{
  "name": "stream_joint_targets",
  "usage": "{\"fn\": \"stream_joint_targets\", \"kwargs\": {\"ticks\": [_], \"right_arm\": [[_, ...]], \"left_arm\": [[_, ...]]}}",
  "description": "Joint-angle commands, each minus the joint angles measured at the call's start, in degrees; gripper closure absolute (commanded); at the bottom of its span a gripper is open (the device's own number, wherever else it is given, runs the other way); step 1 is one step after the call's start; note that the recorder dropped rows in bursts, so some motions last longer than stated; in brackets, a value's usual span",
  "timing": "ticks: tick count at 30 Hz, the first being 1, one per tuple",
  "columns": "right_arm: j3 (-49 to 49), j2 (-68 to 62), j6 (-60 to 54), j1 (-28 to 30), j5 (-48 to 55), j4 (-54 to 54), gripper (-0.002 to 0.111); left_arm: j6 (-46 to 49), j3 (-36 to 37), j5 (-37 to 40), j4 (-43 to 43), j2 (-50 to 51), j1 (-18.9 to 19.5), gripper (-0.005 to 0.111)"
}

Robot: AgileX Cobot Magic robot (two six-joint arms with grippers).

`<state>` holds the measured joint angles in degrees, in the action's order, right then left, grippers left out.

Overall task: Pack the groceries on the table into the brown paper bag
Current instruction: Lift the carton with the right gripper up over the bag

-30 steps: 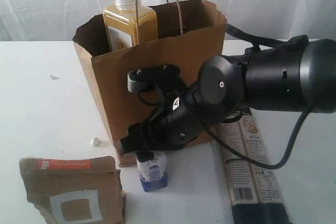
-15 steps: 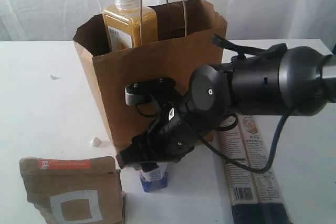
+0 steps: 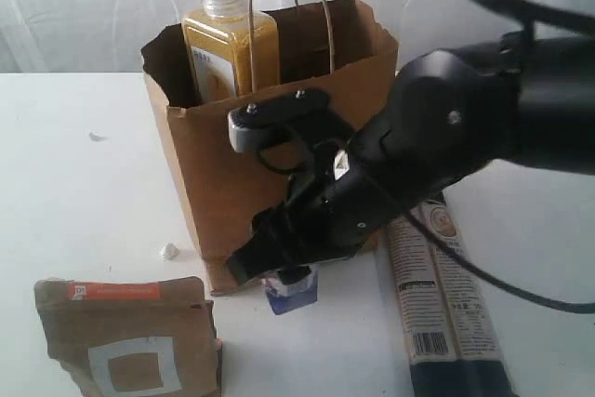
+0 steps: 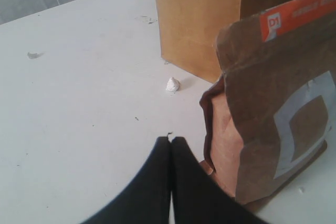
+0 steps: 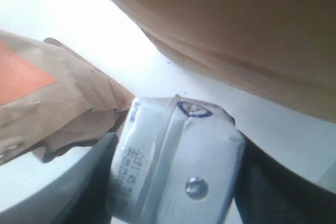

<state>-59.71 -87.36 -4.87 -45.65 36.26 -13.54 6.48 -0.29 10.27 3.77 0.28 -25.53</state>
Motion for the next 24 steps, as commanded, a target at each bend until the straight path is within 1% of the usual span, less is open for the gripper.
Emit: {"fn": "stream_joint_targets", "kwargs": {"ticks": [1,6,9,13,15,18,24], "right_arm": [[-0.22,9.84,4.26,-0.13,1.39,6.60,0.108],[-1.54,19.72,16.06,0.01,-1.25,20.90,0.108],[-5.34,22.25,23.28,0.01,1.06,30.06,0.108],[-11.46,22.27,27.86,0.01,3.62,38.48,0.108],[-14.98,20.93,28.25,0.28,5.04,40.52,0.108],[-20.35,17.83,28.04,1.43,7.79,40.64,0.108],[-28.92,9.31,25.08,3.65,9.11,40.26,0.108]], "left_arm": [[-0.23,0.29,-0.14,0.82,-0.28,-0.27,0.107],[-0.23,0.29,-0.14,0.82,-0.28,-0.27,0.107],[-0.23,0.29,-0.14,0.82,-0.28,-0.27,0.107],[-0.23,0.29,-0.14,0.82,-0.28,-0.27,0.107],[-0.23,0.29,-0.14,0.82,-0.28,-0.27,0.107],[-0.23,0.29,-0.14,0.82,-0.28,-0.27,0.107],[-0.23,0.29,-0.14,0.82,-0.28,-0.27,0.107]]}}
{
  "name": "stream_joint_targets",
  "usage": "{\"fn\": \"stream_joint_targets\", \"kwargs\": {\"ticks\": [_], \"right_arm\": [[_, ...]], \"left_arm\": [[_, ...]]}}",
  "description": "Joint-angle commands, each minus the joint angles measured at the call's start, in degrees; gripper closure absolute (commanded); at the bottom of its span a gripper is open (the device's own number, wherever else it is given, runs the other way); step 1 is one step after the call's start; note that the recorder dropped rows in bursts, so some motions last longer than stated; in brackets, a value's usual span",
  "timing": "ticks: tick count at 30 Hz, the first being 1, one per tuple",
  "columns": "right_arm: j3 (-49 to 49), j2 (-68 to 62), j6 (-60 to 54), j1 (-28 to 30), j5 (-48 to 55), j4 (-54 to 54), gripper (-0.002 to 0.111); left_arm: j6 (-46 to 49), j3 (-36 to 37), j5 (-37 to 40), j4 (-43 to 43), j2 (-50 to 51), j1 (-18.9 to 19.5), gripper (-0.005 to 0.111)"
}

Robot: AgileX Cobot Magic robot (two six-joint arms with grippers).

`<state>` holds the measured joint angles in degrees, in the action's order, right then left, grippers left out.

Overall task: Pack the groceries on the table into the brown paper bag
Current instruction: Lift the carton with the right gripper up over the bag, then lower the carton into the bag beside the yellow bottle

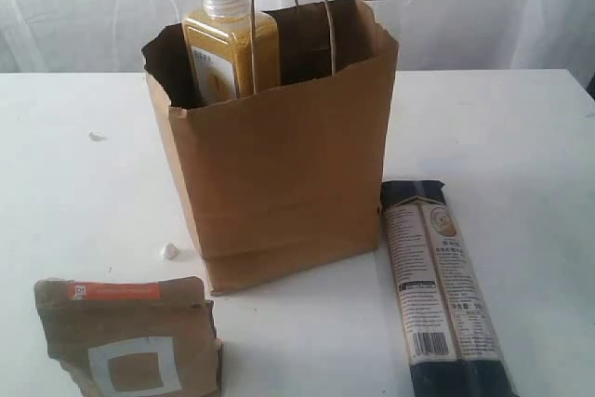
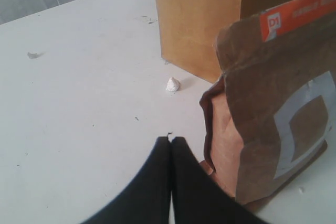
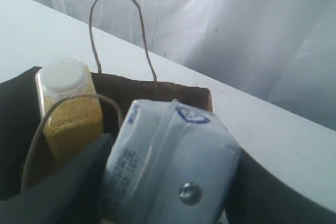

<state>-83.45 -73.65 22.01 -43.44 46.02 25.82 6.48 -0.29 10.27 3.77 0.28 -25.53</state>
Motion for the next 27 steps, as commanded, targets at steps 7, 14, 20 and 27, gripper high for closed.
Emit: {"fn": "stream_joint_targets", "kwargs": {"ticks": [7,14,20,27], "right_arm": [[-12.76,-13.16,-4.70,3.58,0.19,-2.34,0.108],[-15.24,-18.79,-9.15,3.58,3.43,-6.52,0.108],[-15.24,-20.38,-11.02,3.58,3.54,-11.53,0.108],[-15.24,-20.60,-14.16,3.89,4.88,-14.81,0.108]], "left_arm": [[-0.23,0.29,-0.14,0.82,-0.28,-0.27,0.107],[-0.23,0.29,-0.14,0.82,-0.28,-0.27,0.107],[-0.23,0.29,-0.14,0.82,-0.28,-0.27,0.107],[-0.23,0.29,-0.14,0.82,-0.28,-0.27,0.107]]}}
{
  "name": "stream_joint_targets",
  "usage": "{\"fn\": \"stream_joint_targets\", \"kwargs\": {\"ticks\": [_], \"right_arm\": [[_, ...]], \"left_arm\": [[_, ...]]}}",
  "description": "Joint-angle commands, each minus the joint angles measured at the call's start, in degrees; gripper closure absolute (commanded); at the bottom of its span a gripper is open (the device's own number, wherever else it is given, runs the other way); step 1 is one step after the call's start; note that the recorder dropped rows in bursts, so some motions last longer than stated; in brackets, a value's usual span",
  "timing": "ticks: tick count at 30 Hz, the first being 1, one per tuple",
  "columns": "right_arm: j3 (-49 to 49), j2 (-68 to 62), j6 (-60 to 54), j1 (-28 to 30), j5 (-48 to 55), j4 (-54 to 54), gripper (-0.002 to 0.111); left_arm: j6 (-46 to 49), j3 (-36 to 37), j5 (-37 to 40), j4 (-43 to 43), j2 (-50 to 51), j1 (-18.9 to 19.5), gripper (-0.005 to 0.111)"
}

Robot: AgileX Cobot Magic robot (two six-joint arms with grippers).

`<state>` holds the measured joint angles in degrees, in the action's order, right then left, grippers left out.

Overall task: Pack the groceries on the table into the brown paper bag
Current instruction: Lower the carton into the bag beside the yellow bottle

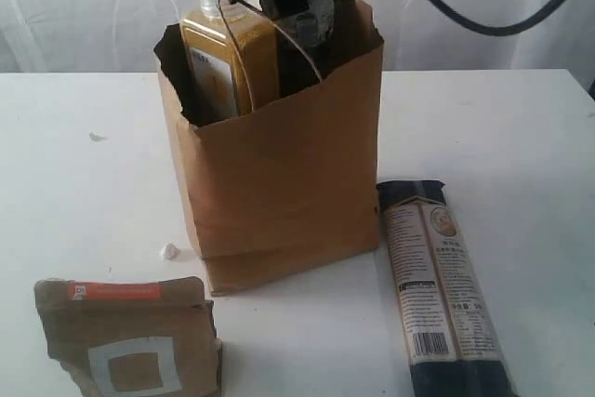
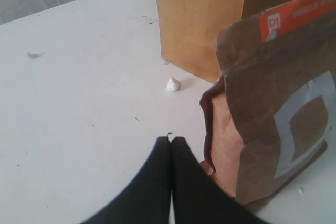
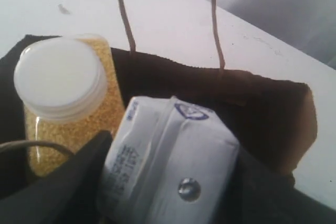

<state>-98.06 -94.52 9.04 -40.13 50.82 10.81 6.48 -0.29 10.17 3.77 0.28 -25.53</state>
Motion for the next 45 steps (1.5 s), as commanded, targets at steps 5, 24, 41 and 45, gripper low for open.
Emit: {"fn": "stream_joint_targets", "kwargs": {"ticks": [5,24,41,45], "right_arm": [[-0.63,-0.37,-1.19,1.50,3.00,-0.01,0.108],[-0.63,-2.17,0.17,3.11,6.73,-1.95,0.058],[-0.63,-2.17,0.17,3.11,6.96,-1.95,0.039],[-0.63,-2.17,-0.15,3.11,6.96,-1.95,0.039]], "left_arm": [[-0.23,0.29,-0.04,0.82,-0.28,-0.27,0.107],[-0.23,0.29,-0.04,0.82,-0.28,-0.27,0.107],[-0.23,0.29,-0.04,0.82,-0.28,-0.27,0.107],[-0.23,0.29,-0.04,0.82,-0.28,-0.27,0.107]]}}
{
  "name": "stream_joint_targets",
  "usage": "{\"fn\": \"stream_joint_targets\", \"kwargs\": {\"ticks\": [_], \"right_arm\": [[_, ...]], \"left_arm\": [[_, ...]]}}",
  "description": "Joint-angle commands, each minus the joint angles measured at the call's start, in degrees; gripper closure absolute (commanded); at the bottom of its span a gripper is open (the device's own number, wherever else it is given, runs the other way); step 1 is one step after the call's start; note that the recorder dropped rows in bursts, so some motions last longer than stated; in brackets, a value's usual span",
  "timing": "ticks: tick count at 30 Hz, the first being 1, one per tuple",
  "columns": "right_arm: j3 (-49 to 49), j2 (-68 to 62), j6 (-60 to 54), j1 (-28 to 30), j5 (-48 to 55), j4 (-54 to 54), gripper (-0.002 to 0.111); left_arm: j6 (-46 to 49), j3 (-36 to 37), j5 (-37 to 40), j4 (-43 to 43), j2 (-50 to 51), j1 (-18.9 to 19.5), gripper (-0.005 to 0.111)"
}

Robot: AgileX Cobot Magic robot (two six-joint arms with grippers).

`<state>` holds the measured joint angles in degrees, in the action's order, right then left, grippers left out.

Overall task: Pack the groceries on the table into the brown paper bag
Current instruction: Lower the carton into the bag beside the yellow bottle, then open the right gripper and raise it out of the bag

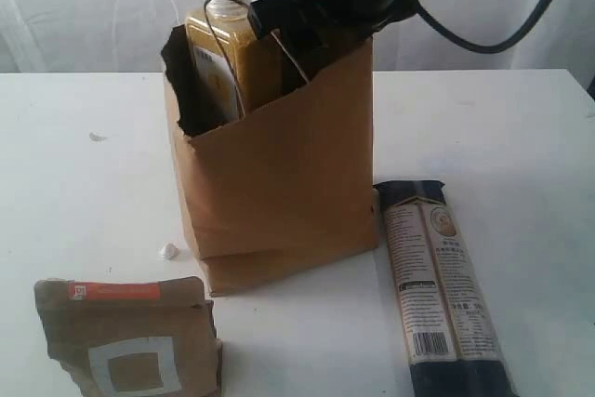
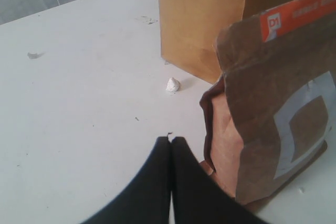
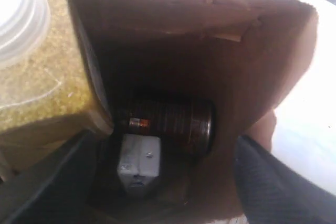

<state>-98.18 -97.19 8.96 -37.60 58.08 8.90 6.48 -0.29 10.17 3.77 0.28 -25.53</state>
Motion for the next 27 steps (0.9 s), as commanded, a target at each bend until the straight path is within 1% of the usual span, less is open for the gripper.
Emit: {"fn": "stream_joint_targets", "kwargs": {"ticks": [1,7,14,21,27], "right_arm": [[-0.51,0.50,-0.07,0.58,-0.30,-0.04,0.039],[-0.51,1.93,-0.09,0.58,-1.36,0.14,0.040],[-0.51,8.40,0.18,0.58,-1.53,4.86,0.040],[-0.51,15.94,0.18,0.58,-0.10,5.26,0.041],[-0.51,22.55,0.18,0.58,7.24,9.66,0.052]], "left_arm": [[-0.23,0.29,-0.04,0.82,-0.28,-0.27,0.107],[-0.23,0.29,-0.04,0.82,-0.28,-0.27,0.107],[-0.23,0.29,-0.04,0.82,-0.28,-0.27,0.107],[-0.23,0.29,-0.04,0.82,-0.28,-0.27,0.107],[-0.23,0.29,-0.04,0.82,-0.28,-0.27,0.107]]}}
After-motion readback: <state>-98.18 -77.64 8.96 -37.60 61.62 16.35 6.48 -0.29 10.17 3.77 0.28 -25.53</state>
